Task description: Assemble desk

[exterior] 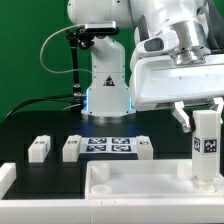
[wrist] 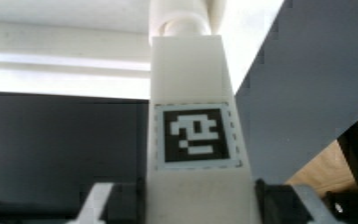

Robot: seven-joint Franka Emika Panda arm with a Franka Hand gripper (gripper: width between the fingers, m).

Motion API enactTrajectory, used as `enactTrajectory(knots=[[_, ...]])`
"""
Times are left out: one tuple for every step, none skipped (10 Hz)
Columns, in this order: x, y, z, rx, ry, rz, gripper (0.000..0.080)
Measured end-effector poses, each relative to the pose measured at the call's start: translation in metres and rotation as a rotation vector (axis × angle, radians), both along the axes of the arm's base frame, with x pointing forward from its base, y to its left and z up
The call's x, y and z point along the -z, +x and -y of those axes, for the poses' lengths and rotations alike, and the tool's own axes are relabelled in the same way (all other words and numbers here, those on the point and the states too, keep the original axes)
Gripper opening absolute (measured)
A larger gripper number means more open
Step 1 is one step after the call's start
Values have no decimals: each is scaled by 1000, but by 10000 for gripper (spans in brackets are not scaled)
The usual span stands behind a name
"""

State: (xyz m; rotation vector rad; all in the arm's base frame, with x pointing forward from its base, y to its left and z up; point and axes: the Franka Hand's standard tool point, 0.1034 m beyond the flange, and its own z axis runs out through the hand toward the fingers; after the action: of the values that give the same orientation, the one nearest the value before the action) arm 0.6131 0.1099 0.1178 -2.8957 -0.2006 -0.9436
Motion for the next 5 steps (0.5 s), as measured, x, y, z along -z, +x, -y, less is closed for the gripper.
enactTrajectory(knots=[[0,2,0,2,1,9,288],[3,3,2,5,1,14,288],[10,1,2,5,0,3,288],[12,1,2,6,1,3,288],[12,2,2,6,1,3,288]])
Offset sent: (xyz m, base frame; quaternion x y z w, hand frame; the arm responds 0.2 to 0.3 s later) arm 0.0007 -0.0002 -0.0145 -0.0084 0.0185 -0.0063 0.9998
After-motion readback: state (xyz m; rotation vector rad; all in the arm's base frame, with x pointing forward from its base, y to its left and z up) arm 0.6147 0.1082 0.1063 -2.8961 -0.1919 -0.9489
